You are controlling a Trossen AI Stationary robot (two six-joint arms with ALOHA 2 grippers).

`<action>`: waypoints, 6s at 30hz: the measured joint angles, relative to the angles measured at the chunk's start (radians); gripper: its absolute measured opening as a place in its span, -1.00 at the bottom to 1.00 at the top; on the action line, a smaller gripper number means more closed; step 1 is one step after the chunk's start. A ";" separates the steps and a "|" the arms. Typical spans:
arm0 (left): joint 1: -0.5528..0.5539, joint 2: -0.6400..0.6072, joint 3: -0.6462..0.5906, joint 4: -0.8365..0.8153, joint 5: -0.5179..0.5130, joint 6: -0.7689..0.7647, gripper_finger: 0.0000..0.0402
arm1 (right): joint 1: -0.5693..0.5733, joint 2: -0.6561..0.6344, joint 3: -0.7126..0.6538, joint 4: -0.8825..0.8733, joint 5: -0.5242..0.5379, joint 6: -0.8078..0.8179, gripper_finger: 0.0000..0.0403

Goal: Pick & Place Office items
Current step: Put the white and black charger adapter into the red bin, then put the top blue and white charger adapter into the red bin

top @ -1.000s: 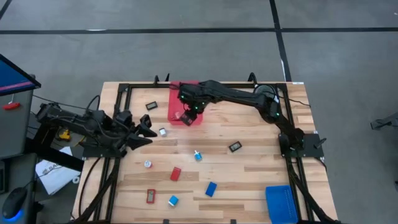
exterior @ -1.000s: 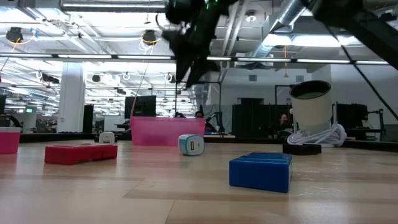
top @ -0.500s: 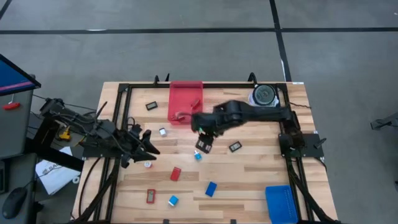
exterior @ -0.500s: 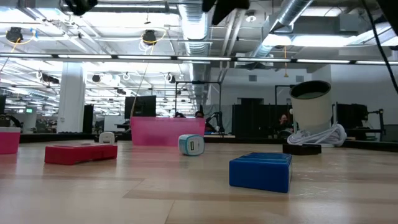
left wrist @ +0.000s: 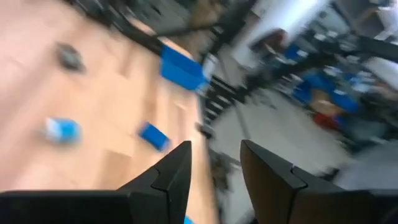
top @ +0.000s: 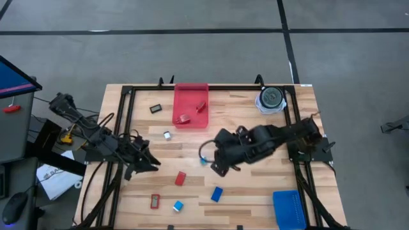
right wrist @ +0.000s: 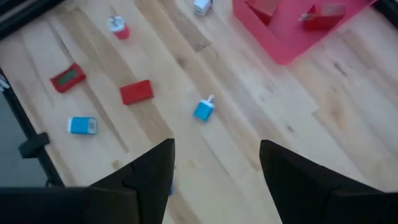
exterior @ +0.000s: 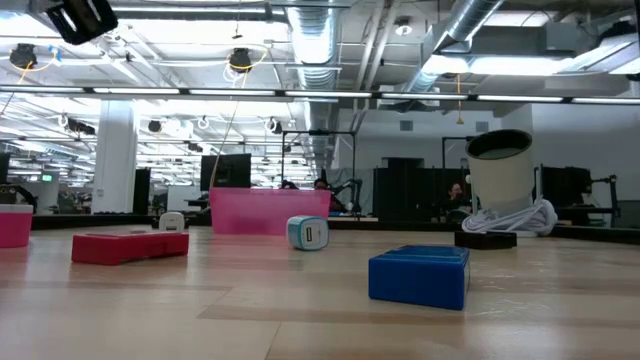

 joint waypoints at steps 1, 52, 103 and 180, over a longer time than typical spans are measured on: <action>-0.005 0.000 0.000 0.001 -0.052 0.026 -0.35 | 0.018 0.001 0.000 -0.001 0.008 0.024 0.13; 0.750 0.386 0.042 -0.509 0.079 -0.652 0.39 | 0.355 -0.009 0.000 -0.015 0.554 0.767 0.13; 0.753 0.559 0.042 -0.330 0.177 -0.626 -0.38 | 0.371 -0.023 0.000 -0.007 0.560 0.761 0.13; 0.924 0.686 0.671 -0.606 0.644 0.883 -0.16 | 0.290 -0.023 0.000 -0.014 0.600 0.810 0.13</action>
